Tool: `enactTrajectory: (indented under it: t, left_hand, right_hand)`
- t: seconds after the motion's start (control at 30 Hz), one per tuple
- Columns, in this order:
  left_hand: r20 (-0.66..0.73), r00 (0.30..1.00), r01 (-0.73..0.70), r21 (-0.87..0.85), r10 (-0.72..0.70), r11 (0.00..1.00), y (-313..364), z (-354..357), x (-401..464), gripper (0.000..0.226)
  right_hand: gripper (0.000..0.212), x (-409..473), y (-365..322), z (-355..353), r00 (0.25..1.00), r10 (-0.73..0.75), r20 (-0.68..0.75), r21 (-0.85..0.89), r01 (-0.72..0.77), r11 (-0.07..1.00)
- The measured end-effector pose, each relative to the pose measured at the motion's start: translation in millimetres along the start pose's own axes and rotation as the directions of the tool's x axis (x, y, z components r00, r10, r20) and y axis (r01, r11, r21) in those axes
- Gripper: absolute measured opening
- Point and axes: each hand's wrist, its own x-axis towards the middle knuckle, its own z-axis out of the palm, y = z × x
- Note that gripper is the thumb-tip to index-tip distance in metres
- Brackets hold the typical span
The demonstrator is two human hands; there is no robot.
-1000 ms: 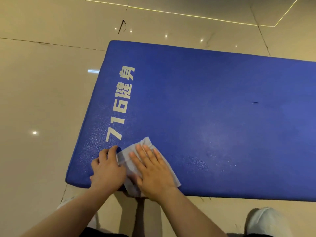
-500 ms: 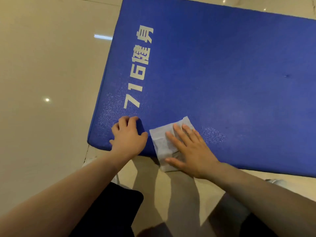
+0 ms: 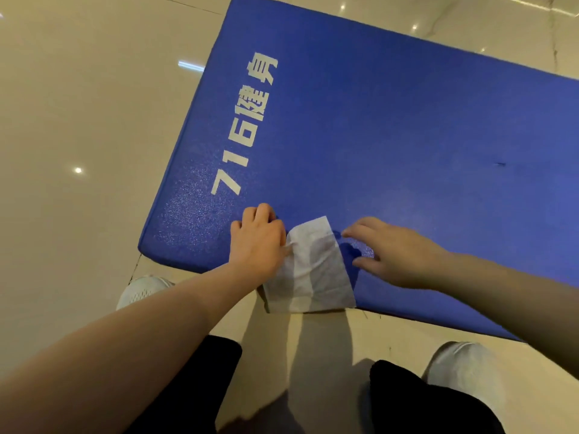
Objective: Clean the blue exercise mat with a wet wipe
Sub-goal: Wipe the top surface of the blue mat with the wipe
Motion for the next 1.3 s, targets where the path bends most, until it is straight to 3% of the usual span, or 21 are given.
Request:
enactTrajectory:
  t: [0.07, 0.13, 0.17, 0.23, 0.3, 0.4, 0.47, 0.53, 0.6, 0.7, 0.83, 0.9, 0.97, 1.03, 1.1, 1.2, 1.3]
  left_hand:
    - [-0.070, 0.994, -0.082, 0.011, 0.082, 0.997, 0.9, -1.3, 0.0, 0.011]
    - [-0.244, 0.934, -0.284, -0.057, 0.263, 0.957, 0.6, -9.5, -0.8, 0.012]
    - [-0.332, 0.888, -0.367, -0.091, 0.319, 0.926, 0.1, -15.7, 0.1, 0.012]
    - [-0.477, 0.797, -0.470, -0.107, 0.369, 0.876, 0.1, -29.2, 2.6, 0.013]
    - [-0.475, 0.799, -0.466, -0.104, 0.368, 0.879, 3.7, -47.3, 9.4, 0.008]
    - [-0.417, 0.830, -0.434, -0.066, 0.370, 0.898, 3.3, -73.2, 26.5, 0.012]
    - [-0.384, 0.817, -0.470, -0.010, 0.431, 0.883, 1.4, -78.8, 30.9, 0.018]
    - [-0.293, 0.800, -0.534, 0.048, 0.523, 0.844, -4.5, -69.2, 28.7, 0.022]
    - [-0.110, 0.836, -0.531, 0.080, 0.537, 0.843, -11.8, -50.7, 20.6, 0.029]
    - [-0.014, 0.811, -0.574, 0.179, 0.585, 0.799, -27.8, -23.0, 8.2, 0.031]
    - [0.211, 0.861, -0.504, 0.230, 0.462, 0.833, -33.6, -3.8, -7.5, 0.050]
    - [0.194, 0.880, -0.467, 0.192, 0.433, 0.863, -32.3, -3.7, -11.5, 0.048]
    - [0.083, 0.911, -0.409, 0.079, 0.403, 0.909, -29.3, -7.3, -9.9, 0.045]
    - [0.026, 0.955, -0.292, -0.058, 0.294, 0.955, -22.1, -11.7, -2.9, 0.046]
    - [0.029, 0.985, -0.168, -0.125, 0.173, 0.978, -12.5, -15.7, 8.1, 0.052]
    - [0.100, 0.993, -0.051, -0.080, 0.059, 0.995, -2.3, -21.7, 28.9, 0.044]
    - [0.071, 0.997, 0.024, -0.242, -0.007, 0.970, 0.4, -24.5, 42.2, 0.012]
  right_hand:
    - [0.053, 15.9, -10.6, 2.9, 0.997, 0.050, -0.062, 0.157, -0.040, 0.987]
    - [0.061, 35.0, -20.7, -2.4, 0.996, 0.011, -0.086, 0.077, -0.005, 0.997]
    - [0.058, 42.2, -24.1, -7.5, 0.996, -0.017, -0.090, 0.005, 0.018, 1.000]
    - [0.029, 48.1, -26.5, -19.3, 0.988, -0.061, -0.139, -0.097, 0.047, 0.994]
    - [0.002, 48.0, -17.8, -31.1, 0.966, -0.047, -0.256, -0.090, 0.025, 0.996]
    - [0.015, 38.7, -4.2, -40.9, 0.902, -0.040, -0.429, -0.037, 0.027, 0.999]
    - [0.015, 31.6, -1.3, -34.1, 0.886, -0.065, -0.459, -0.023, 0.061, 0.998]
    - [0.013, 29.1, -0.7, -14.0, 0.913, -0.111, -0.393, -0.064, 0.093, 0.994]
    - [0.011, 28.2, 1.3, 6.5, 0.940, -0.162, -0.301, -0.151, 0.121, 0.981]
    - [0.029, 27.8, 10.7, 30.3, 0.971, -0.132, -0.197, -0.167, 0.099, 0.981]
    - [0.050, 19.8, 11.5, 49.5, 0.945, -0.179, -0.272, -0.251, 0.110, 0.962]
    - [0.057, 15.5, 8.1, 50.0, 0.960, -0.147, -0.239, -0.256, 0.084, 0.963]
    - [0.058, 13.0, 4.6, 47.1, 0.979, -0.088, -0.182, -0.275, 0.035, 0.961]
    - [0.068, 13.5, -2.5, 38.5, 0.973, -0.062, -0.222, -0.281, -0.003, 0.960]
    - [0.078, 20.2, -9.5, 25.8, 0.952, -0.003, -0.305, -0.173, -0.053, 0.984]
    - [0.043, 47.1, -7.2, 3.7, 0.918, 0.148, -0.368, 0.103, -0.118, 0.988]
    - [0.012, 70.5, -5.3, -13.2, 0.934, 0.253, -0.252, 0.238, -0.193, 0.952]
